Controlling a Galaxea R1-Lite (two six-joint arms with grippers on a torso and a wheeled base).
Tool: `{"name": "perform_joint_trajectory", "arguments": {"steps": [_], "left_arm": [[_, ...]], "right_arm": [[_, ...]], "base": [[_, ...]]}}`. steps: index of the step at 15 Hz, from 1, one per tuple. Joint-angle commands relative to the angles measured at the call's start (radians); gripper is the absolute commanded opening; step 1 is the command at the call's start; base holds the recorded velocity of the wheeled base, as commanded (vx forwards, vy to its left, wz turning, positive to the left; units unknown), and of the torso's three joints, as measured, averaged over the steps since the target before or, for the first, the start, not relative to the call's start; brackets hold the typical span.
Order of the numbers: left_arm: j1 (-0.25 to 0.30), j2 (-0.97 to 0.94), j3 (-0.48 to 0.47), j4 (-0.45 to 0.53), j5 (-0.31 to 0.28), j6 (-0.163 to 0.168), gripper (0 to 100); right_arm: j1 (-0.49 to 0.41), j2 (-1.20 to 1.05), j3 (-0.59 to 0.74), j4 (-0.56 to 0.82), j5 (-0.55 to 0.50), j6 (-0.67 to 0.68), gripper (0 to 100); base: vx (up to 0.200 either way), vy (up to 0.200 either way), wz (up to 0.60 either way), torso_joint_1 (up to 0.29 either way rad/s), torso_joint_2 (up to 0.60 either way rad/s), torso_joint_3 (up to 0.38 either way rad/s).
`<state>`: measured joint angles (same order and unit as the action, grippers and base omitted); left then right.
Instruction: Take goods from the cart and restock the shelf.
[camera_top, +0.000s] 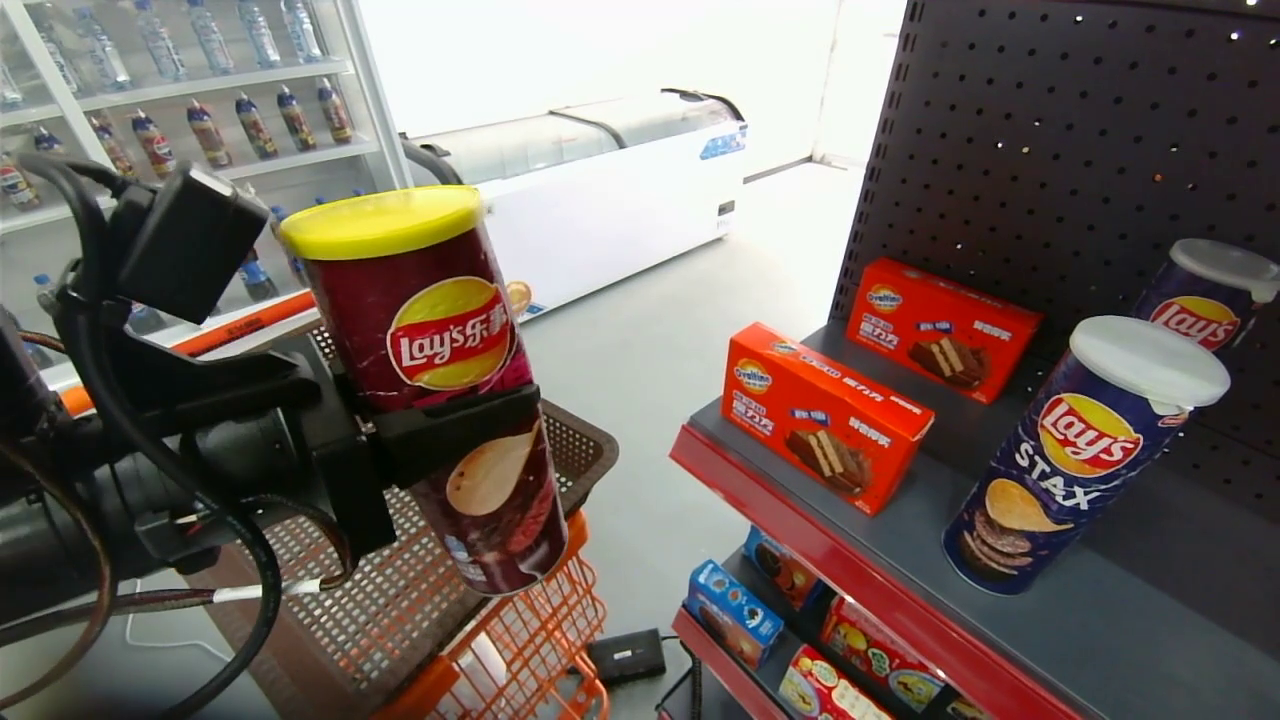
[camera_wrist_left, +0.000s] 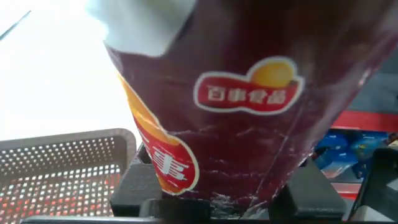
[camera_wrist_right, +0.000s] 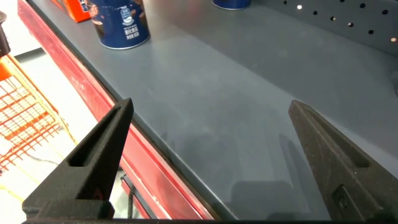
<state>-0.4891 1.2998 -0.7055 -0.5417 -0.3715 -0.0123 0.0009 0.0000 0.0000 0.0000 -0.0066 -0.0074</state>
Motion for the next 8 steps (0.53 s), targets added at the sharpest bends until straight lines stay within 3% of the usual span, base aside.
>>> {"name": "perform_joint_trajectory", "arguments": {"steps": [1, 8], "left_arm": [[0.001, 0.016, 0.006, -0.006, -0.018, -0.001, 0], [0.003, 0.101, -0.065, -0.014, -0.119, 0.0, 0]], "right_arm": [[0.001, 0.0, 0.0, 0.0, 0.0, 0.0, 100], [0.001, 0.0, 0.0, 0.0, 0.0, 0.0, 100]], "base": [[0.0, 0.0, 0.0, 0.0, 0.0, 0.0], [0.0, 0.0, 0.0, 0.0, 0.0, 0.0]]}}
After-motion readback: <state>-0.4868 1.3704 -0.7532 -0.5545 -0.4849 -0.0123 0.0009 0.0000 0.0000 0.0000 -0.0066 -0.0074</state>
